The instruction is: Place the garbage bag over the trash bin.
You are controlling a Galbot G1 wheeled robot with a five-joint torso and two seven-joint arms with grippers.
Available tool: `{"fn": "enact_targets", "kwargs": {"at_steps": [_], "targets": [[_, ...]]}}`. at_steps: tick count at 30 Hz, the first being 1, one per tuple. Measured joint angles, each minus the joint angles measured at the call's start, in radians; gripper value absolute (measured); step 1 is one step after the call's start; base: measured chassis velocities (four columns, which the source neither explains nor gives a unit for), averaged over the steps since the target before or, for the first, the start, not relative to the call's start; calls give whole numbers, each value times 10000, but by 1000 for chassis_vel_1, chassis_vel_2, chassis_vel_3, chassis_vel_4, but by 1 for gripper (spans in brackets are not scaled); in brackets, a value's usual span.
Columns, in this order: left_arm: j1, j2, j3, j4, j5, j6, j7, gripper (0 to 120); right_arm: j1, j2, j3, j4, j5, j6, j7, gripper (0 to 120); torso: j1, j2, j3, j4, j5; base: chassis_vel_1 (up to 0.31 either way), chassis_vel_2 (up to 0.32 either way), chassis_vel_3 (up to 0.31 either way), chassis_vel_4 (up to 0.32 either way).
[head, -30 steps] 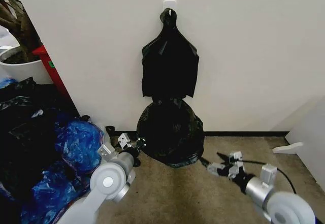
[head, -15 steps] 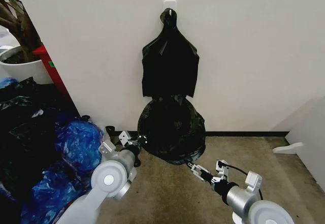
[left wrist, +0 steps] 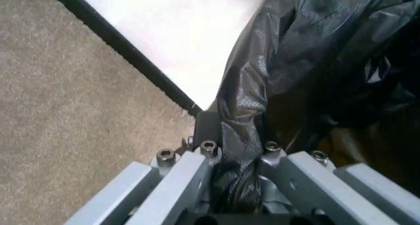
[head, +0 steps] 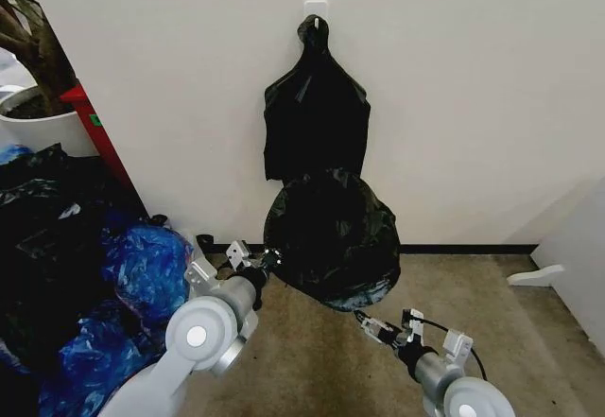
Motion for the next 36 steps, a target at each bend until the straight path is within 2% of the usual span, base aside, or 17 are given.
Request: {"fn": "enact_targets", "kwargs": {"at_steps": [4,5,10,15,17,21,29,36], "targets": [[-29,-37,-49,186,14,-31,-63,1,-818,-295,239,943,-175,38,-180,100,0,1,-1,-9,-11,0,0,0,0],[-121,-71,-90,328,-86,-75,-180,1,-1273,-464,259,1555,-247,13,-234,100,0,1,0,-8,-8,0,0,0,0],[-398,-159,-206,584,-612,-180,-535,1,-1737,-564,191,2764,-142,-86,-236,100,0,1,-1,-6,-4,0,0,0,0],[-514,-262,-238,760,-949,-245,-823,1,-1871,-599,173,3814,708,-159,-146,100,0,1,-1,-6,-7,0,0,0,0],[-516,-356,-211,790,-1060,-261,-937,1,-1662,-523,28,4114,1460,-167,399,100,0,1,-1,-5,-7,0,0,0,0],[-491,-550,-116,803,-1223,-277,-1131,1,-1094,-199,-351,4168,2425,-83,1455,100,0,1,0,-5,-6,0,0,0,0],[-472,-648,-47,718,-1332,-299,-1230,1,-740,248,-599,3616,2353,67,1983,100,0,1,0,-6,-6,0,0,0,0],[-330,-605,-50,332,-1442,-322,-1324,1,-300,426,-515,2611,2111,165,2230,100,0,0,0,-4,-6,0,0,0,0]]}}
